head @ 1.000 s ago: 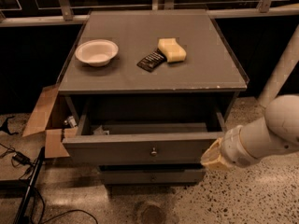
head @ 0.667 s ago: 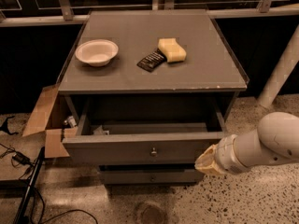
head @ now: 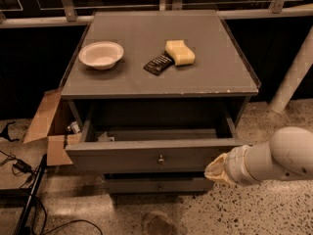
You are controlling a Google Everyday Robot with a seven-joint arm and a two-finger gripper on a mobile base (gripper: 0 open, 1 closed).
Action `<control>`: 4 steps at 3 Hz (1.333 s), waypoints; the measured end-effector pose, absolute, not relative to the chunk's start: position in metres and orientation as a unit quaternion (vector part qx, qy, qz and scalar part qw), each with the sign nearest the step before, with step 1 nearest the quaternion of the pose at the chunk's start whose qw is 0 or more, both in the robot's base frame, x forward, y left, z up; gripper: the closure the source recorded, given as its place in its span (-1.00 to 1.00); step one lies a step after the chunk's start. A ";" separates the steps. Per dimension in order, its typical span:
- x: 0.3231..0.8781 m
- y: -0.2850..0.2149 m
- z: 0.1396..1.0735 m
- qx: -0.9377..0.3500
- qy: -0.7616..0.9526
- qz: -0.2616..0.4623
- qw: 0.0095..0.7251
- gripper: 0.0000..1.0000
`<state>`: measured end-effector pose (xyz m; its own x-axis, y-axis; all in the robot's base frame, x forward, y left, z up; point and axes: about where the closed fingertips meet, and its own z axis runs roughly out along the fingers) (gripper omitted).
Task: Close top drawer
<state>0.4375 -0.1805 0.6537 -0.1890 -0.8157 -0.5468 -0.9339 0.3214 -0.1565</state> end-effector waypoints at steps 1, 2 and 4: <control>0.451 -0.177 0.649 -0.576 0.749 0.074 0.319 1.00; 0.481 -0.167 0.644 -0.576 0.728 0.052 0.367 1.00; 0.516 -0.156 0.632 -0.570 0.714 0.047 0.404 1.00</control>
Offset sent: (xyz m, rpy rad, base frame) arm 0.0627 0.0184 -0.0136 0.0419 -0.3016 -0.0055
